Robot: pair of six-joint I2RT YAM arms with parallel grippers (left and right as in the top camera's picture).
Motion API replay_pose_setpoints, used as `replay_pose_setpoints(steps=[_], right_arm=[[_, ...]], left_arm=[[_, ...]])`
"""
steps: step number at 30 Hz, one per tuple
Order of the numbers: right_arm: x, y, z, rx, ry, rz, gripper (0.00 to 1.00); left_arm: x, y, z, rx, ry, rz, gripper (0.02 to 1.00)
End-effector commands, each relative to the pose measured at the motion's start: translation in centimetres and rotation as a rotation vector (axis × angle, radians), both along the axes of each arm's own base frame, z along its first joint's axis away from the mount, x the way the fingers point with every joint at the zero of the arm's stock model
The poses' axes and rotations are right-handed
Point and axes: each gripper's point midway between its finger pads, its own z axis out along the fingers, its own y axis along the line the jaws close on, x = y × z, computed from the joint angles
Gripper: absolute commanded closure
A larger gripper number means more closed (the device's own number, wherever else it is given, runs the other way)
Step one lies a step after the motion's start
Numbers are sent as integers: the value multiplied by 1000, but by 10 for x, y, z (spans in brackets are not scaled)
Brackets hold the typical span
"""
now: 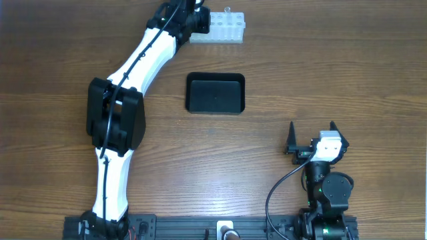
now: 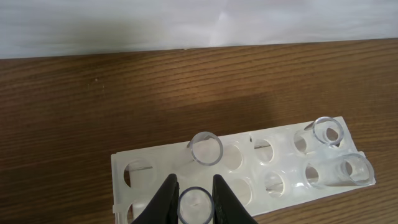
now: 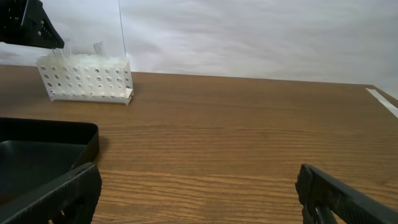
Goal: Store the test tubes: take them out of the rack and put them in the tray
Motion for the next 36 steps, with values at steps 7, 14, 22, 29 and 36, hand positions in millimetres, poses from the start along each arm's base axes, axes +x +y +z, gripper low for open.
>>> replay_pose_setpoints(steps=[7, 14, 22, 29, 36], right_arm=[[0, 0, -3, 9, 1, 0, 7], [0, 0, -3, 9, 1, 0, 7], [0, 0, -3, 9, 1, 0, 7], [0, 0, -3, 9, 1, 0, 9], [0, 0, -3, 9, 1, 0, 9]], left_arm=[[0, -2, 32, -13, -52, -3, 901], [-3, 1, 74, -29, -119, 2, 947], [-17, 11, 118, -30, -161, 22, 978], [-67, 20, 149, -32, -62, -10, 980], [-125, 23, 133, -61, 177, -45, 980]])
